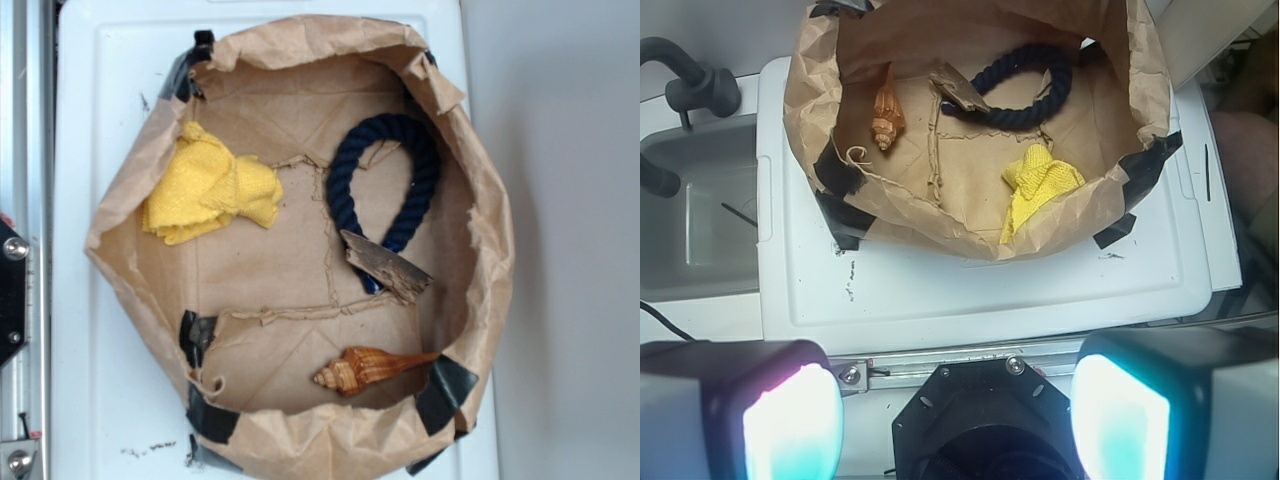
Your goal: Grab the yellow cloth.
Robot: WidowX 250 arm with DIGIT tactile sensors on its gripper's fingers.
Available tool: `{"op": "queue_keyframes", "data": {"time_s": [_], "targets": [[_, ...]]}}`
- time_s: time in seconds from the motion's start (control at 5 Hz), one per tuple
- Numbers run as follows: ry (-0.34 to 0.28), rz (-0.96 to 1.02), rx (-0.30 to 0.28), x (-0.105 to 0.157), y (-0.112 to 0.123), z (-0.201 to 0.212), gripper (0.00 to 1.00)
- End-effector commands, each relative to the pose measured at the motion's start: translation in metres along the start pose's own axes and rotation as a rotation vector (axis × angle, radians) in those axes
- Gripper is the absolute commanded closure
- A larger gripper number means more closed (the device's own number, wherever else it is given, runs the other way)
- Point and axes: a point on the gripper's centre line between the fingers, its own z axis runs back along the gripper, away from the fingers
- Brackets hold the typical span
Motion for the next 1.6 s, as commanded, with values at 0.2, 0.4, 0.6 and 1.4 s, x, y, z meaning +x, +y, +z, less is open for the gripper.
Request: {"op": "queue_keyframes", "data": {"time_s": [0.2, 0.4, 0.6, 1.4], "targets": [[-0.057, 0.053, -0.017, 0.041, -0.007, -0.002, 0.0], [-0.114, 0.094, -0.025, 0.073, -0.011, -0.006, 0.0], [-0.176, 0.023, -0.019, 0.097, 0.008, -0.027, 0.0], [-0.086, -0.036, 0.0, 0.132, 0.087, -0.112, 0.0]]}}
